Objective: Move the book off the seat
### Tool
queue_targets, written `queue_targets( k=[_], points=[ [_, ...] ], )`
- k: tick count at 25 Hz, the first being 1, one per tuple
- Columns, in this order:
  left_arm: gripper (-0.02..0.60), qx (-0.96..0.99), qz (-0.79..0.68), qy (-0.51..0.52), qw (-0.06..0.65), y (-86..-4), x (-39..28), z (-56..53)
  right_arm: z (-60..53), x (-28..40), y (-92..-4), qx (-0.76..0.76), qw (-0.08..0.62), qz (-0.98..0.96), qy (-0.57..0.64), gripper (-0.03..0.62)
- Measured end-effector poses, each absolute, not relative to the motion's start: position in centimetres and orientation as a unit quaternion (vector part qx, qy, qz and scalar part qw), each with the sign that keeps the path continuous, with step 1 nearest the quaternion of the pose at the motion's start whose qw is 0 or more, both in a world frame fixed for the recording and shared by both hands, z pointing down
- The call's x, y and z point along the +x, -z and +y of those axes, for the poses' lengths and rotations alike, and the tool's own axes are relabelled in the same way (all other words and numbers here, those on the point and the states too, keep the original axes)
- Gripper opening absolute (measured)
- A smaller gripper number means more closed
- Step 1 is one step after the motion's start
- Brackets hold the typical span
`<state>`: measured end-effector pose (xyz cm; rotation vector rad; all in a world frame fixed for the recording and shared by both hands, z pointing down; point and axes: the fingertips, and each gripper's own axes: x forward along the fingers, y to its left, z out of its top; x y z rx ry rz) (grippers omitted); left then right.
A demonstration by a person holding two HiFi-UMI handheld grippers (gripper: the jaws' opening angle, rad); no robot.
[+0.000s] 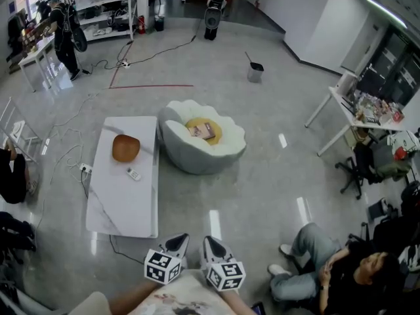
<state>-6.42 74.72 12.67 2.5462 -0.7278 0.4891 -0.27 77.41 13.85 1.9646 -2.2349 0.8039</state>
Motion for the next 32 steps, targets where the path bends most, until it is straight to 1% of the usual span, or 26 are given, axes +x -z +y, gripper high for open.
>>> queue_targets(
  k=[5,9,11,14,16,20,25,30,32],
  points=[
    [0.011,0.905,-0.292,-0.172,0.258,-14.4,-7.2,72.2,75.1,-1.0,-15.4,0.606,0.055,-0.749,-0.262,0.009],
    [0.012,0.893,-0.320,-0.178,0.262,-14.7,-5.0,69.0,71.5,2.2,-16.1,0.592,0.048,-0.754,-0.281,0.009],
    [0.011,0.891,-0.334,-0.180,0.249,-13.9,-3.4,65.9,68.0,3.9,-15.7,0.575,0.047,-0.766,-0.283,0.009],
    [0.012,0.898,-0.346,-0.194,0.191,-11.0,-0.9,61.5,62.1,5.5,-12.3,0.546,0.044,-0.795,-0.261,0.009],
    [0.012,0.900,-0.347,-0.199,0.175,-10.1,1.2,59.1,58.7,7.1,-10.4,0.534,0.031,-0.809,-0.245,0.009],
    [0.012,0.885,-0.366,-0.215,0.190,-10.4,5.5,54.3,53.6,11.6,-9.5,0.517,0.019,-0.820,-0.246,0.009],
    [0.012,0.869,-0.385,-0.235,0.203,-10.6,9.9,50.9,49.7,16.1,-10.9,0.493,0.026,-0.821,-0.286,0.009],
    [0.012,0.852,-0.414,-0.252,0.198,-10.7,10.8,46.9,46.3,17.7,-11.6,0.470,-0.006,-0.827,-0.309,0.009],
    [0.012,0.842,-0.418,-0.260,0.220,-11.6,11.1,46.3,45.8,18.0,-12.7,0.461,0.005,-0.823,-0.331,0.009]
  ],
)
